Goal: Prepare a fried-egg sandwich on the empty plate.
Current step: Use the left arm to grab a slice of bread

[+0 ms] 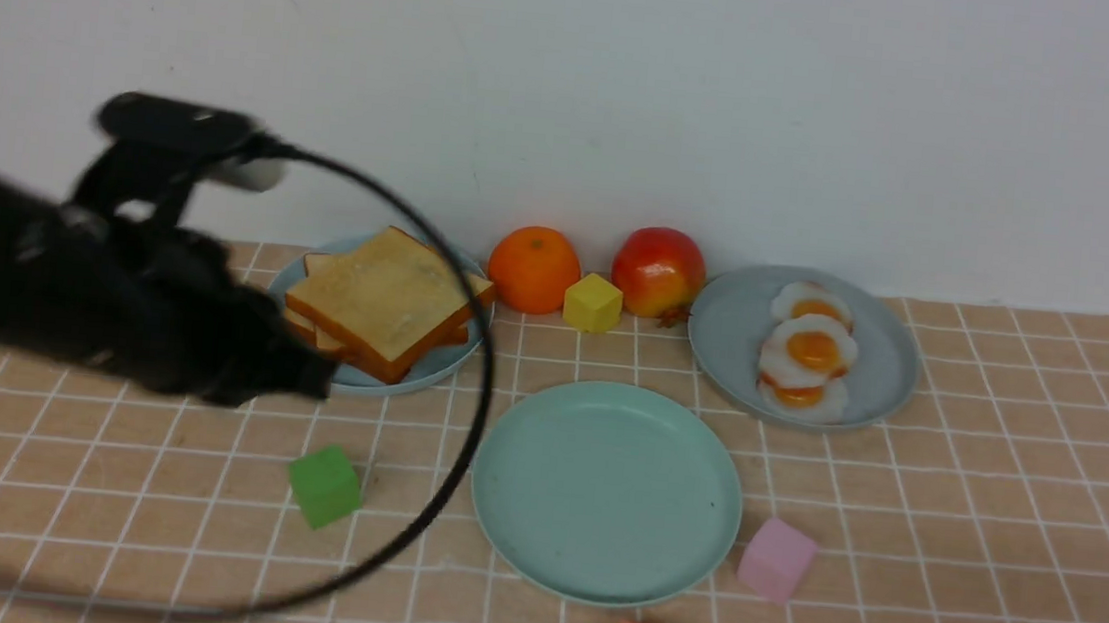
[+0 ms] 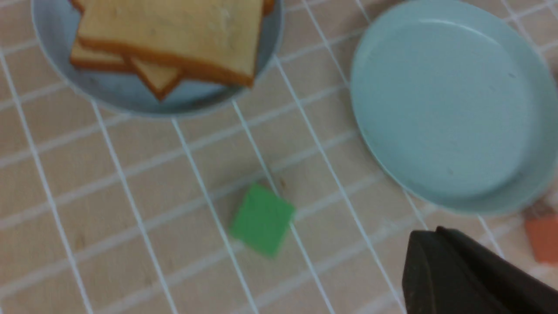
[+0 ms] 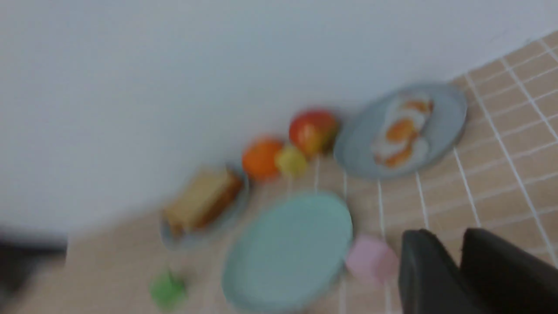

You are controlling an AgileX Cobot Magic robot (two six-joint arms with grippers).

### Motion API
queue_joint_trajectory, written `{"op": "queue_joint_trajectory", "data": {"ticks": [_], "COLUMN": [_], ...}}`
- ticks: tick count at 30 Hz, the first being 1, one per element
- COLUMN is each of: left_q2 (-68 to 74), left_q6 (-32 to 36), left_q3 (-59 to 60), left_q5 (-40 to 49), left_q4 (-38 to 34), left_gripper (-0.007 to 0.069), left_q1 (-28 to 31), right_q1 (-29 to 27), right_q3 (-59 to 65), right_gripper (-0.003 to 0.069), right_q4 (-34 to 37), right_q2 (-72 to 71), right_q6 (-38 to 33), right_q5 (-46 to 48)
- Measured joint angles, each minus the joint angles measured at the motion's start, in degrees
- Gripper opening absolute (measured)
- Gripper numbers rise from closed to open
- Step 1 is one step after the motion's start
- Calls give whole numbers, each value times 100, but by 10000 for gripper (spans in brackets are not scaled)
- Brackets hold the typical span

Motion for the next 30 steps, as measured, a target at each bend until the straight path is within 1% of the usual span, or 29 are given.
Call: {"op": "queue_joint_trajectory", "data": {"ticks": [3, 4, 5, 7, 9, 11, 13, 14, 15, 18, 20, 22, 24, 25, 28, 30], "left_q2": [973, 1033, 1441, 2018, 2299, 2812, 3116, 3142, 3291, 3570, 3685, 3803, 3852, 3944, 4035, 4063], "left_q6": [35, 41, 47, 47, 54, 139, 173, 174, 182, 187, 189, 201, 201, 201, 201, 201], "left_q3": [-806, -859, -1232, -1730, -2055, -2581, -2858, -2908, -3027, -3146, -3157, -3165, -3165, -3165, -3174, -3179], "left_q5": [81, 90, 164, 257, 283, 297, 280, 265, 190, -121, -233, -268, -268, -275, -328, -347], "left_q4": [247, 269, 439, 666, 805, 1227, 1548, 1610, 1718, 1862, 1894, 1919, 1919, 1919, 1968, 2006], "left_gripper": [-13, -13, -13, -13, -10, 30, 97, 105, 168, 316, 400, 464, 486, 511, 518, 507], "left_q1": [-6, -6, -6, -11, -40, -145, -221, -223, -251, -258, -258, -258, -258, -261, -264, -264], "right_q1": [0, 0, 14, 100, 160, 245, 269, 274, 274, 274, 274, 274, 274, 274, 274, 274], "right_q3": [-1192, -1326, -1674, -2136, -2244, -2339, -2350, -2350, -2350, -2354, -2354, -2354, -2354, -2354, -2354, -2354], "right_gripper": [39, 35, 14, -1, -2, -2, -2, -2, -2, 1, 1, 3, 4, 5, 7, 8], "right_q4": [-350, -386, -483, -553, -547, -483, -483, -483, -494, -489, -489, -484, -484, -484, -484, -484], "right_q2": [1000, 1056, 1407, 1801, 1943, 2127, 2200, 2210, 2230, 2230, 2230, 2230, 2230, 2230, 2230, 2230], "right_q6": [-842, -935, -1154, -1344, -1371, -1430, -1459, -1458, -1465, -1470, -1470, -1470, -1470, -1470, -1470, -1470], "right_q5": [1460, 1620, 2015, 2373, 2395, 2328, 2315, 2315, 2315, 2315, 2315, 2315, 2315, 2315, 2315, 2315]}}
